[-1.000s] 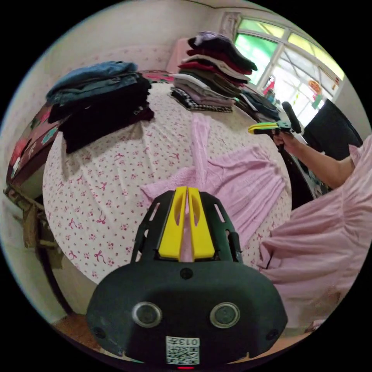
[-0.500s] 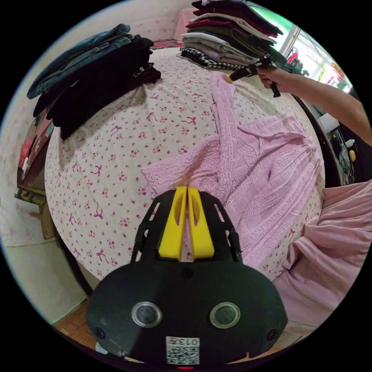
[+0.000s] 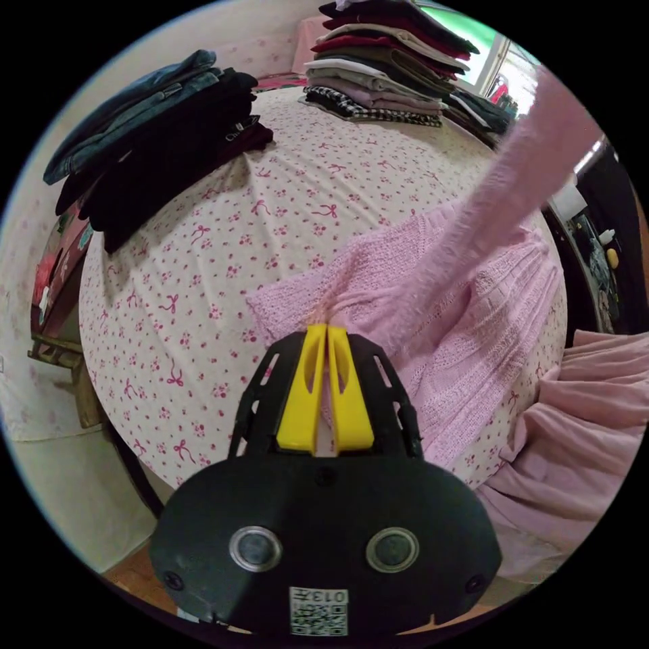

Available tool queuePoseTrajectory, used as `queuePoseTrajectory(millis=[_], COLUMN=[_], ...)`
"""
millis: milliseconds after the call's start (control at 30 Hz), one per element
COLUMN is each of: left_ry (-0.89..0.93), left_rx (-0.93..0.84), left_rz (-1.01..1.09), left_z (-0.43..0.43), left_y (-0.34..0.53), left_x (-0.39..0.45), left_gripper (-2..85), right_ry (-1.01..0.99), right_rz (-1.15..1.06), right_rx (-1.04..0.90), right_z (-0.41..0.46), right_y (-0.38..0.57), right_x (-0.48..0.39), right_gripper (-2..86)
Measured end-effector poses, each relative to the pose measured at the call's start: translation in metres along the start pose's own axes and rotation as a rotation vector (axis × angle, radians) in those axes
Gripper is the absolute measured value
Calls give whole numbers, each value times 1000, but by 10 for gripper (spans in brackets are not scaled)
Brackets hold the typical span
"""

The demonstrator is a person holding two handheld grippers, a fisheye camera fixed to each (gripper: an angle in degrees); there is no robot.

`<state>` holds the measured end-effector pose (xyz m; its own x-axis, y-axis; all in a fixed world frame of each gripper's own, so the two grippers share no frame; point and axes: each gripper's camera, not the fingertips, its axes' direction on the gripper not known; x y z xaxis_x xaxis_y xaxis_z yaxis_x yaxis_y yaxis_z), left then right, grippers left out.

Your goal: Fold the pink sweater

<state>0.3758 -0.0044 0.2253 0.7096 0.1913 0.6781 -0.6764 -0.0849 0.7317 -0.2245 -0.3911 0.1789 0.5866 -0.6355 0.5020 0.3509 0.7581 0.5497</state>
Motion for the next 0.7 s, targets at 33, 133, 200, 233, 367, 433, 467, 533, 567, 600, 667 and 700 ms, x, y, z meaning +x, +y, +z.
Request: queuePoseTrajectory(millis=[33, 133, 200, 233, 367, 433, 467, 533, 567, 600, 667, 700], left_ry=[0, -10, -7, -15, -45, -100, -89, -4, 3, -2, -27, -9], left_rx=[-1, 93, 150, 156, 66, -21, 6, 30, 80, 159, 170, 129], left_rz=[-5, -24, -41, -37, 46, 69, 57, -19, -14, -6, -42, -58], left_z=[-5, -30, -42, -44, -23, 0, -4, -22, -32, -49, -57, -52], left_y=[0, 7, 8, 4, -22, -31, -30, -35, -34, -34, -42, -50], left_x=[1, 7, 11, 16, 45, 53, 50, 39, 39, 42, 40, 37], left_gripper=[-3, -3, -3, -3, -3, -3, -3, -3, -3, -3, -3, -3], right_ry=[-9, 6, -54, -79, -201, -240, -262, -273, -249, -232, -238, -242], right_rz=[-31, -107, -99, -89, 41, 97, 130, 125, 114, 113, 129, 142], right_rx=[-5, -94, -147, -155, -183, -178, -181, -195, -200, -204, -196, -180], right_z=[-2, 1, 15, 19, 47, 53, 54, 51, 47, 42, 34, 27], right_y=[-2, -4, 4, 7, 30, 38, 42, 44, 44, 45, 47, 48], right_x=[-16, -85, -124, -132, -160, -165, -167, -175, -180, -182, -181, -179], right_gripper=[23, 22, 21, 21, 20, 20, 20, 20, 21, 21, 21, 21])
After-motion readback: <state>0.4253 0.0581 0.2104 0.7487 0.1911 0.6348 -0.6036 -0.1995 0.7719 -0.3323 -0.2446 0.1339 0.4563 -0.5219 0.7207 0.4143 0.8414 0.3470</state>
